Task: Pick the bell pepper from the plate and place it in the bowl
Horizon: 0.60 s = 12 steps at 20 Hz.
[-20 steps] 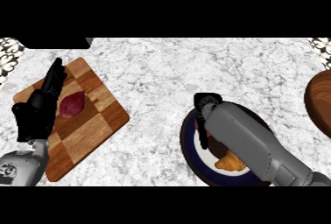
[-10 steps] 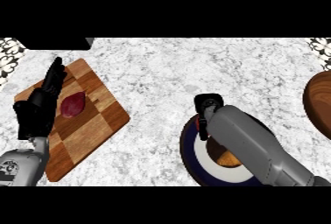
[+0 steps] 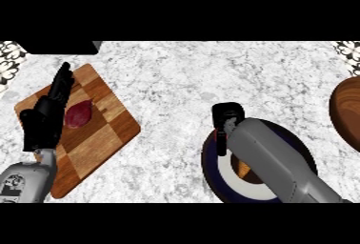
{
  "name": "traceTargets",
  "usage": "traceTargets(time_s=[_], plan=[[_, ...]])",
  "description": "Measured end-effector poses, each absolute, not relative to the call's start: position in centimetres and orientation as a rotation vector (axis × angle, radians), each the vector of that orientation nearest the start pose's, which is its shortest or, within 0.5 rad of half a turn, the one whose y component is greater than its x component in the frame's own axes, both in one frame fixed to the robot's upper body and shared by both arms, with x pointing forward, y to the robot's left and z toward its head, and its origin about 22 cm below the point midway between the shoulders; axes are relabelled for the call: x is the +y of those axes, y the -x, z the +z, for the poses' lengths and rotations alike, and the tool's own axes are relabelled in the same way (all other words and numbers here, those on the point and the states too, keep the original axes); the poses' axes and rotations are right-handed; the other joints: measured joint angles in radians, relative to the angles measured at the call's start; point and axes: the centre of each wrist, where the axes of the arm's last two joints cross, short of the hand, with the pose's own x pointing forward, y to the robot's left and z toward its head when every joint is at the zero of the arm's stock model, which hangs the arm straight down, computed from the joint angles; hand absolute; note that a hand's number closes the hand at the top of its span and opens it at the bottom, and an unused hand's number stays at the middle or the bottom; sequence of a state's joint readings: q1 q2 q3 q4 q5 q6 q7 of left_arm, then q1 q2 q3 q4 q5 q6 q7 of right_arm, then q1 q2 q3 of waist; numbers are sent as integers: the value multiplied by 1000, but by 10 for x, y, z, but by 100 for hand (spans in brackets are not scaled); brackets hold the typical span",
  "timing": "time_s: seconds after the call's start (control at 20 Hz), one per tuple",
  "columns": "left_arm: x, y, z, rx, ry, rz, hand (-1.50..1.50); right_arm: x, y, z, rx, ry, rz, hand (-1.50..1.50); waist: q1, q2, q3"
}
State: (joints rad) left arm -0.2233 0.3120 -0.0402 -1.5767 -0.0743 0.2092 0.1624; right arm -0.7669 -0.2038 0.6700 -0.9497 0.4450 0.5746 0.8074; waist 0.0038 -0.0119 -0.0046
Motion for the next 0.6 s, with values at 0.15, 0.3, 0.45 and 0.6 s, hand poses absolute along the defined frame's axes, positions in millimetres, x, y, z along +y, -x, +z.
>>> traceTargets(time_s=[0.15, 0.3, 0.45, 0.6], plan=[[266, -291, 73, -1645, -392, -163, 0, -86, -350, 45, -580, 635, 1562, 150, -7, 4, 2], [273, -288, 73, -1627, -411, -146, 0, -69, -322, 48, -803, 567, 1493, 150, -31, -4, 5], [279, -283, 69, -1616, -428, -136, 0, -57, -293, 59, -1035, 501, 1375, 150, -49, -11, 6], [285, -282, 71, -1608, -441, -130, 0, -55, -269, 78, -1232, 460, 1202, 150, -62, -13, 6]])
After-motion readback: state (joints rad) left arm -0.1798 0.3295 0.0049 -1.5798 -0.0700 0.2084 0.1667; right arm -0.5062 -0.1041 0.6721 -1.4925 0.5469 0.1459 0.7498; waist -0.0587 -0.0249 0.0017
